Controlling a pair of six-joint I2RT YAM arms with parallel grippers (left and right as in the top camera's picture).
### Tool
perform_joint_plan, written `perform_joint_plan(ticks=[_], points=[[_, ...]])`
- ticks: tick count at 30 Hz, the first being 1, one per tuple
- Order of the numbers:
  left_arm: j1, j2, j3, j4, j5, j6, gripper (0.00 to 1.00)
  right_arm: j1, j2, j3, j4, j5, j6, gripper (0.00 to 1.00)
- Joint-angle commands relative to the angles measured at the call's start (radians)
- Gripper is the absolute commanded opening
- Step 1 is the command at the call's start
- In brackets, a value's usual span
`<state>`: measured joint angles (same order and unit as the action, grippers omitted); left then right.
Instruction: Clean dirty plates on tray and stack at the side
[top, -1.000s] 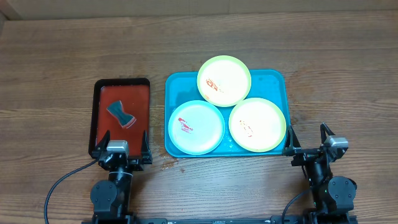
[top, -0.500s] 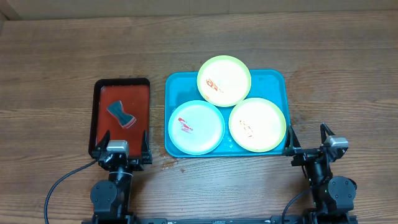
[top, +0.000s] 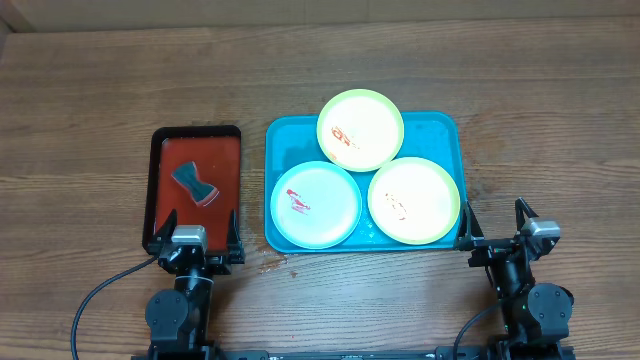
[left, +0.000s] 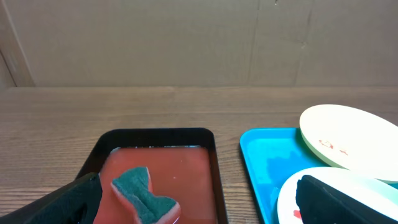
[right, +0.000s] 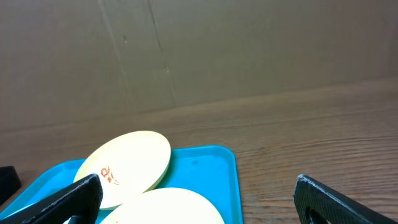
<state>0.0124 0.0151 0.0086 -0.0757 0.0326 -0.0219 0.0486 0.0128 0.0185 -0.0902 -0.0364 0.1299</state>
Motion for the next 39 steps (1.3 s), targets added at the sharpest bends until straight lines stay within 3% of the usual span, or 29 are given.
perform_joint_plan(ticks=[1,6,10,14,19,24,29,32,35,39], points=[[-0.008,-0.011,-0.004,-0.002,-0.006,0.019,1.00,0.007,-0.010,-0.010,0.006,0.009,-0.003,1.00],[-0.008,-0.011,-0.004,0.000,-0.003,0.013,1.00,0.007,-0.010,-0.010,0.006,0.009,-0.003,1.00],[-0.008,-0.011,-0.004,0.002,0.028,-0.117,1.00,0.007,-0.010,-0.010,0.006,0.010,-0.003,1.00],[-0.008,-0.011,-0.004,0.145,0.057,-0.238,1.00,0.007,-0.010,-0.010,0.006,0.009,-0.003,1.00],[-0.008,-0.011,-0.004,0.325,0.092,-0.240,1.00,0.007,-0.010,-0.010,0.006,0.009,-0.003,1.00],[-0.007,-0.011,0.008,0.349,0.129,-0.228,1.00,0.007,-0.010,-0.010,0.006,0.010,-0.003,1.00],[-0.006,-0.008,0.087,0.243,0.110,-0.128,1.00,0.007,-0.010,-0.010,0.006,0.009,-0.003,1.00],[-0.006,0.039,0.207,0.068,-0.002,-0.111,1.00,0.007,-0.010,-0.010,0.006,0.010,-0.003,1.00],[-0.006,0.158,0.348,-0.078,-0.089,-0.113,1.00,0.007,-0.010,-0.010,0.006,0.010,-0.003,1.00],[-0.006,0.446,0.585,-0.291,-0.075,-0.077,1.00,0.007,-0.010,-0.010,0.006,0.009,-0.003,1.00]])
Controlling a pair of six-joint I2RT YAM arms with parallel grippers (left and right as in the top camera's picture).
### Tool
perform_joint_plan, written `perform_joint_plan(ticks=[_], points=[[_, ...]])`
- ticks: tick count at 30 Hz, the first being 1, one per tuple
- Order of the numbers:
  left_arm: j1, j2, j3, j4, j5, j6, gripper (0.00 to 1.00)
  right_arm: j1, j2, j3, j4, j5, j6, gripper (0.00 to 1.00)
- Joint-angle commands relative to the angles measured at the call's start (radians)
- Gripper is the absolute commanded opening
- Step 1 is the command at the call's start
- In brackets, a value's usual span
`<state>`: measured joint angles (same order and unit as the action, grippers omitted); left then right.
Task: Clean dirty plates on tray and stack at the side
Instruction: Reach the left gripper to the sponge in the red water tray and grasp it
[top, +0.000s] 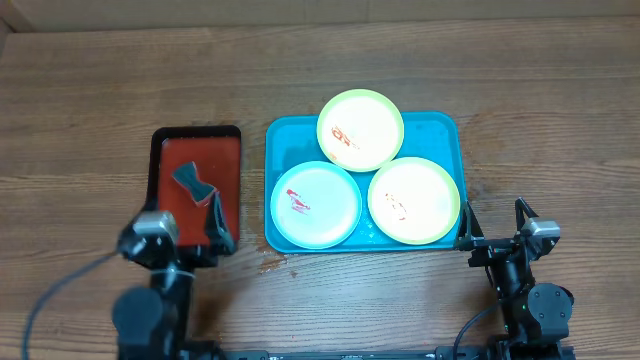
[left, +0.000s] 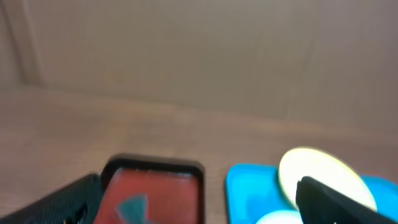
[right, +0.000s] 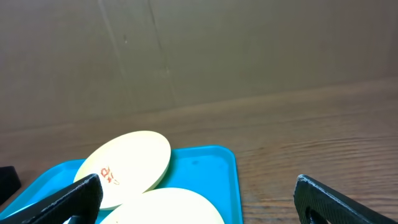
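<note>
Three plates with red smears lie on the blue tray (top: 440, 128): a yellow-green plate (top: 360, 130) at the back, a light blue plate (top: 316, 204) front left, a yellow-green plate (top: 414, 200) front right. A teal-and-red sponge (top: 193, 182) lies in the black tray (top: 157, 160) of red liquid. My left gripper (top: 190, 222) stands open over the black tray's near end; its view is blurred. My right gripper (top: 495, 222) is open at the near edge, right of the blue tray (right: 205, 163).
The wooden table (top: 540, 110) runs bare to the right of the blue tray and along the back. A cardboard wall (right: 249, 50) stands behind the table. Some wet marks (top: 270, 264) lie near the blue tray's front left corner.
My left gripper has lifted and shifted a little to the left and forward, now over the black tray's near end; its view is blurred and higher. The right arm, plates and sponge are unchanged.
</note>
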<state>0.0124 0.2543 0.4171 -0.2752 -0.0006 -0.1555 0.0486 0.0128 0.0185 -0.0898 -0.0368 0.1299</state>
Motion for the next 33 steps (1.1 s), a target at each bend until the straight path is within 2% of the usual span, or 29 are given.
perform_joint_plan(ticks=[1,3,6,7,10,14,17,19,22,25,33], points=[[-0.006,0.274,0.224,-0.122,-0.013,0.080,1.00,0.007,-0.010,-0.010,0.006,0.010,-0.003,1.00],[-0.006,0.410,0.321,-0.167,0.061,0.119,1.00,0.007,-0.010,-0.010,0.006,0.010,-0.003,1.00],[-0.004,0.564,0.415,-0.193,0.050,0.168,1.00,0.007,-0.010,-0.010,0.006,0.010,-0.003,1.00],[0.000,0.616,0.447,-0.207,0.006,0.154,1.00,0.007,-0.010,-0.010,0.006,0.010,-0.003,1.00],[0.042,0.772,0.557,-0.342,-0.107,0.009,1.00,0.007,-0.010,-0.010,0.006,0.010,-0.003,1.00],[0.116,0.943,0.653,-0.451,-0.066,-0.084,1.00,0.007,-0.010,-0.010,0.006,0.010,-0.003,1.00],[0.143,1.030,0.658,-0.440,0.047,-0.110,1.00,0.007,-0.010,-0.010,0.006,0.010,-0.003,1.00],[0.152,1.087,0.658,-0.435,0.010,-0.137,1.00,0.007,-0.010,-0.010,0.006,0.010,-0.003,1.00],[0.166,1.157,0.658,-0.430,-0.067,-0.312,1.00,0.007,-0.010,-0.010,0.006,0.010,-0.003,1.00],[0.166,1.234,0.658,-0.378,-0.064,-0.425,1.00,0.007,-0.010,-0.010,0.006,0.010,-0.003,1.00],[0.164,1.455,0.658,-0.251,-0.053,-0.436,1.00,0.007,-0.010,-0.010,0.006,0.010,-0.003,1.00]])
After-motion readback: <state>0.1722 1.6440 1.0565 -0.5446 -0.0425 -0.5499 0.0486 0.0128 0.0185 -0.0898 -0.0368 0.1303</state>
